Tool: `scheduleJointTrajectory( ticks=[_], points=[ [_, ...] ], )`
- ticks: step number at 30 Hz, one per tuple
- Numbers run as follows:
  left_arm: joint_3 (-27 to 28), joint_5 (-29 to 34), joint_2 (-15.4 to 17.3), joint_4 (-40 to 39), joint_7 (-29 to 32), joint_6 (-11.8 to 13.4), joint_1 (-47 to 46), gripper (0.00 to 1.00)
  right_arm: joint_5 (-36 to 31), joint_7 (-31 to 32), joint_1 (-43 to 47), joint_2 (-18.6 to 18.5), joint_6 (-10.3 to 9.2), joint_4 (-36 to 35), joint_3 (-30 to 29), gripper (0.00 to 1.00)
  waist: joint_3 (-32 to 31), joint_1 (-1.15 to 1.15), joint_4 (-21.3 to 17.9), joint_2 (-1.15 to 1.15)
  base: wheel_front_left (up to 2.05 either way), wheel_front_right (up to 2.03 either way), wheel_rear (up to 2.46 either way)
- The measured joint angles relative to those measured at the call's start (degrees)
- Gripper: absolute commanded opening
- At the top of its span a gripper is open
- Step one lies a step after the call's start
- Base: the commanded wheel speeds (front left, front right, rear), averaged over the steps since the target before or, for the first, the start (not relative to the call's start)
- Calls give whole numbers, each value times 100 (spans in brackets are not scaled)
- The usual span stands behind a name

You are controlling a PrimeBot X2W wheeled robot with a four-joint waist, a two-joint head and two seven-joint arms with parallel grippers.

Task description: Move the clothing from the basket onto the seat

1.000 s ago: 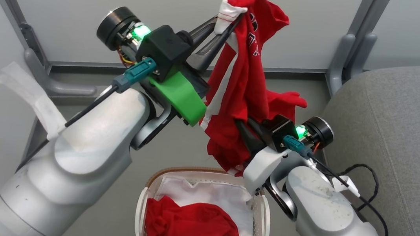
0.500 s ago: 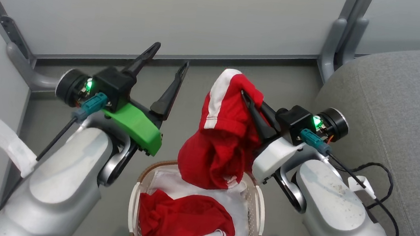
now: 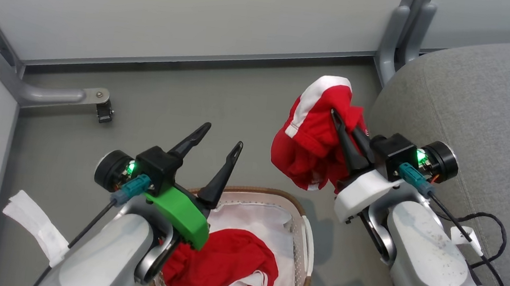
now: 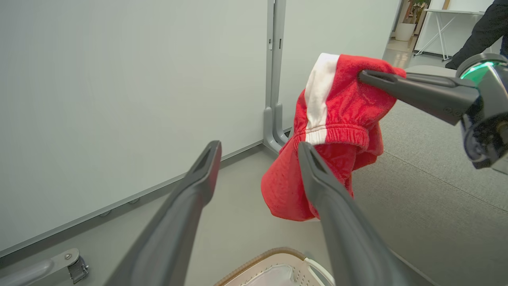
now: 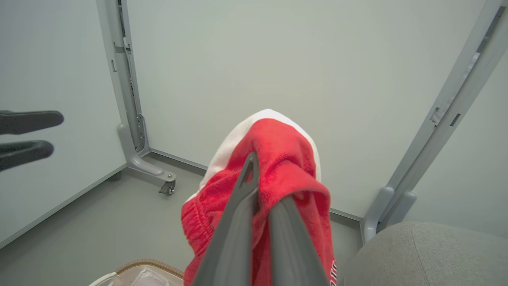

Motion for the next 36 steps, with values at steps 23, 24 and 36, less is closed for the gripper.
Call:
scheduleJointTrajectory(
  ticks=[23, 24, 36],
  points=[
    [-105, 241, -318, -167, -36, -132, 257, 100, -279, 0, 489, -300, 0, -858, -492, 0, 247, 0, -1070, 0, 0, 0, 0],
    [-113, 266, -313, -166, -35, -132, 252, 100, -278, 0, 492, -312, 0, -900, -530, 0, 275, 0, -1146, 0, 0, 0, 0],
    [-319, 447, -222, -167, 14, -167, 54, 100, -321, 0, 708, -226, 1, -1260, -948, 0, 702, 0, -1978, 0, 0, 0, 0]
  ],
)
